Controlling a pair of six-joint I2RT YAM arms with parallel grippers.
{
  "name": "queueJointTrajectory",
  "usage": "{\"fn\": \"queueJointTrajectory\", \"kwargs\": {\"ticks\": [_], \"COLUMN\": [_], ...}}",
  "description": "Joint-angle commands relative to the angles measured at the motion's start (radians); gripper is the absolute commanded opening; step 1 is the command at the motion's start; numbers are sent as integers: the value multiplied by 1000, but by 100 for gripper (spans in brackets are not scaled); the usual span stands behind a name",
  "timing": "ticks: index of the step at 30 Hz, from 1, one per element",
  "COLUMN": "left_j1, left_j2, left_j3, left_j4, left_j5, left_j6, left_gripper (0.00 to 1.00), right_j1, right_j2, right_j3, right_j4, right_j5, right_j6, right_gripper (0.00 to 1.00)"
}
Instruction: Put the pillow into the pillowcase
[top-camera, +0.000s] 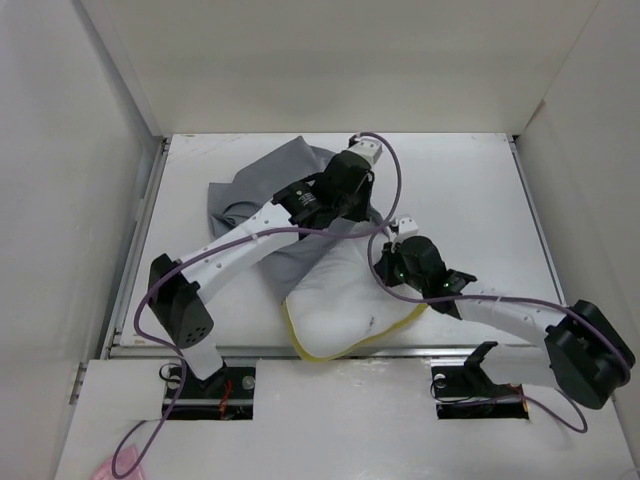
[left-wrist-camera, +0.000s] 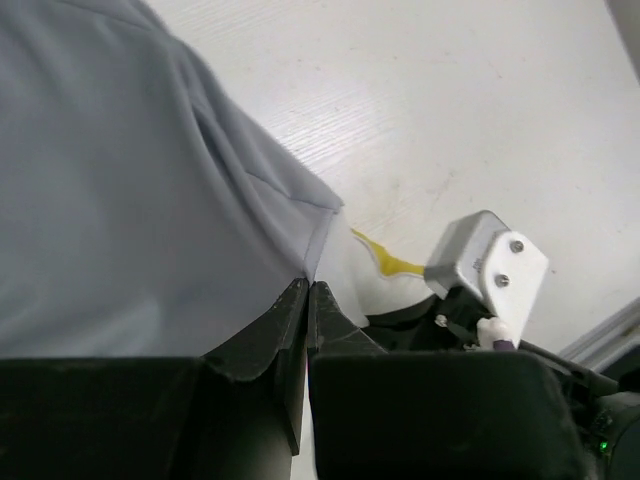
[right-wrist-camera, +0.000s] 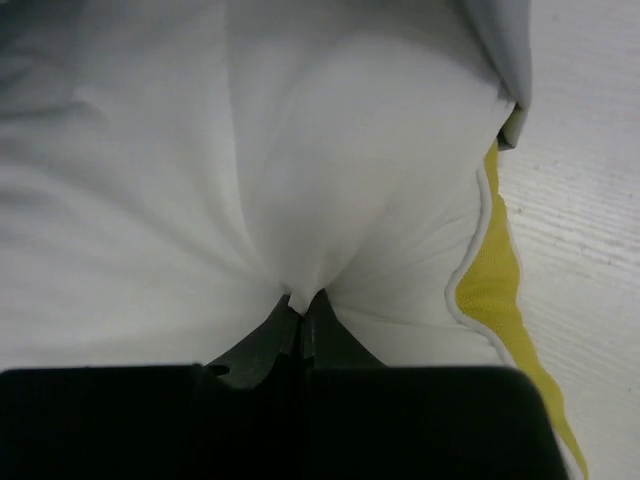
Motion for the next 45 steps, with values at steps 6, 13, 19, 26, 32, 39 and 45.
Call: {"fn": "queueJointTrajectory", "kwargs": {"ticks": [6, 13, 19, 26, 32, 39, 45], "left_j1": [-112, -316, -365, -333, -224, -215, -134], "left_j2": [-39, 4, 13, -16, -5, -148, -395], "left_j3": [154, 207, 148, -30, -26, -6, -286], "left_j4": [-16, -52, 11, 1, -38, -87, -197], "left_j5": [98, 158, 356, 206, 93, -113, -319], "left_j6": [40, 31, -70, -164, -182, -181, -406], "left_gripper": [0, 0, 0, 0, 72, 100, 100], "right_j1": [20, 20, 20, 20, 20, 20, 72], "right_j2": [-302, -340, -200, -212, -316, -367, -473], "right_j3": [-78, -130, -187, -151, -58, 55, 67], "right_j4": [524, 802, 1017, 802, 129, -424, -461], "right_j5": [145, 217, 362, 516, 495, 366, 176], "right_j6": [-61, -72, 78, 149, 354, 379, 177], "right_gripper": [0, 0, 0, 16, 79, 87, 87]}}
